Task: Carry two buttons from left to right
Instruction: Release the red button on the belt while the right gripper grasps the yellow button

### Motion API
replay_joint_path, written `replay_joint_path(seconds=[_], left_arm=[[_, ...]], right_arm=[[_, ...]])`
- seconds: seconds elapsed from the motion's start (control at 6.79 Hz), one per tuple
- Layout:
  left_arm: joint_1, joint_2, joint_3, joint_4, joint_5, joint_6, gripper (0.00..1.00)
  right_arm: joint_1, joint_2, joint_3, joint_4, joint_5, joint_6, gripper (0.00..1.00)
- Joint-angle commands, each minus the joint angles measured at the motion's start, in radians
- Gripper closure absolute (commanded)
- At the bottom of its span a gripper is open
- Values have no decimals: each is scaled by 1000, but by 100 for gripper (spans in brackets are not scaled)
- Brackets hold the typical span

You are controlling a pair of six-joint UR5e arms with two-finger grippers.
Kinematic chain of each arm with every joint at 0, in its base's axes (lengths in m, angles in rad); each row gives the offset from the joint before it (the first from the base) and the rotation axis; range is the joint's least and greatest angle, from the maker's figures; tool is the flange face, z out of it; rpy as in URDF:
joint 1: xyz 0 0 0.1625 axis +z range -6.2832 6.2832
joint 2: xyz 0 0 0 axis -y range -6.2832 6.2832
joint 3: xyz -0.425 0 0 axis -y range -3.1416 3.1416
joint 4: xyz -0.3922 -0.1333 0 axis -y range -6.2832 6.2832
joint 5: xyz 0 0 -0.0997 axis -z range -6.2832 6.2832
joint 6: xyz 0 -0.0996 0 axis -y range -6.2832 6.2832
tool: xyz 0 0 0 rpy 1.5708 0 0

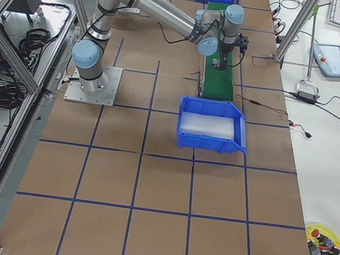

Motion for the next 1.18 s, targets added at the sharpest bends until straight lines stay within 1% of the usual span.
replay_joint_path(seconds=[0.0, 0.15, 0.29, 0.44, 0.59, 0.74, 0.88, 1.03], left_arm=[[-6, 58, -39, -20, 2, 15, 0], [-5, 116, -89, -21, 3, 16, 0], [-5, 187, -176, -12, 2, 16, 0], [4, 213, -235, 12, 5, 16, 0], [9, 221, -238, 17, 6, 16, 0], [10, 229, -254, 19, 5, 18, 0], [9, 229, -251, 19, 5, 16, 0], [12, 229, -251, 31, 5, 18, 0]], right_arm=[[0, 31, -1, 5, -7, -5, 6], [-1, 39, 1, 5, -9, -28, 27], [-2, 45, -1, 8, -13, -79, 62], [-3, 42, -2, 12, -48, -91, 81], [-11, 30, -5, 17, -73, -100, 93], [-20, 1, -45, 31, -75, -102, 93], [-47, -52, -101, 134, -78, -104, 93], [-120, -91, -179, 293, -67, -126, 93]])
